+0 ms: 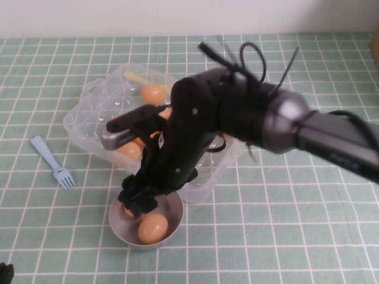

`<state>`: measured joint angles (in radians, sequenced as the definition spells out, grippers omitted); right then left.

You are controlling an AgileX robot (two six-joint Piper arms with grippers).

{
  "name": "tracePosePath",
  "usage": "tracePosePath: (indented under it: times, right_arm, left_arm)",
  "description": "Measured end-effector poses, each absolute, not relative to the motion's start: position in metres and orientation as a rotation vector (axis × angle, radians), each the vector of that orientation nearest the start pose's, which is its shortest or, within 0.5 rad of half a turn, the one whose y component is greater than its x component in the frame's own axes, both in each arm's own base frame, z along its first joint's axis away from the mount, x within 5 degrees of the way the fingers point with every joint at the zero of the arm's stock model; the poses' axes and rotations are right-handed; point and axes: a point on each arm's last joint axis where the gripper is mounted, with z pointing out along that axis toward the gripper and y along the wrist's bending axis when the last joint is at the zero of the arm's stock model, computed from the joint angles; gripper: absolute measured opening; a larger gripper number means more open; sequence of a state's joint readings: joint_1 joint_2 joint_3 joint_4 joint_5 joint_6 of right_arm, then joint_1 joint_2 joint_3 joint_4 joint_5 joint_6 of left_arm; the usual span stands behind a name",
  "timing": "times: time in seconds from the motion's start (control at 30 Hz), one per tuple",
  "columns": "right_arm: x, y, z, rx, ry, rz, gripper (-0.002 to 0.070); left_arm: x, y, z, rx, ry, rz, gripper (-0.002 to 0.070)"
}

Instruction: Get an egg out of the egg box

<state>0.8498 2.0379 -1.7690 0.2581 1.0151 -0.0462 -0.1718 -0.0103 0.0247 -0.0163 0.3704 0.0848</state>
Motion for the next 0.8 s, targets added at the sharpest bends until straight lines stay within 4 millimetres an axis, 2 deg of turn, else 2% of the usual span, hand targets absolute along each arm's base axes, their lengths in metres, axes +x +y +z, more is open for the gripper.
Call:
tracePosePath:
  times: [0.1,0.2,0.37,0.47,0.63,0.8]
  right_arm:
    - [0.268,0.335,0.279,-1.093,2.569,0.557,0.0428]
    - [0.250,0.313,0.306,-1.054,2.491,0.588,0.0277]
    - [0.222,0.273,0.327,-1.056,2.411,0.518,0.0045]
    - [0.210,0.250,0.341,-1.089,2.391,0.437,0.0002]
    - [0.190,0.223,0.357,-1.110,2.381,0.386,-0.0012]
    - [0.167,0.196,0.363,-1.122,2.387,0.365,-0.0015]
  left_arm:
    - [0.052,-0.010,0.172,0.229,1.855,-0.076,-0.0003]
    - [0.052,-0.010,0.172,0.229,1.855,-0.076,-0.0003]
    - [0.052,-0.010,0.172,0.229,1.855,-0.076,-0.0003]
    - [0.052,-0.010,0.172,0.229,1.855,-0.076,-0.0003]
    - [0.052,-0.010,0.172,0.229,1.855,-0.076,-0.0003]
    - [0.052,-0.010,0.172,0.229,1.855,-0.076,-0.0003]
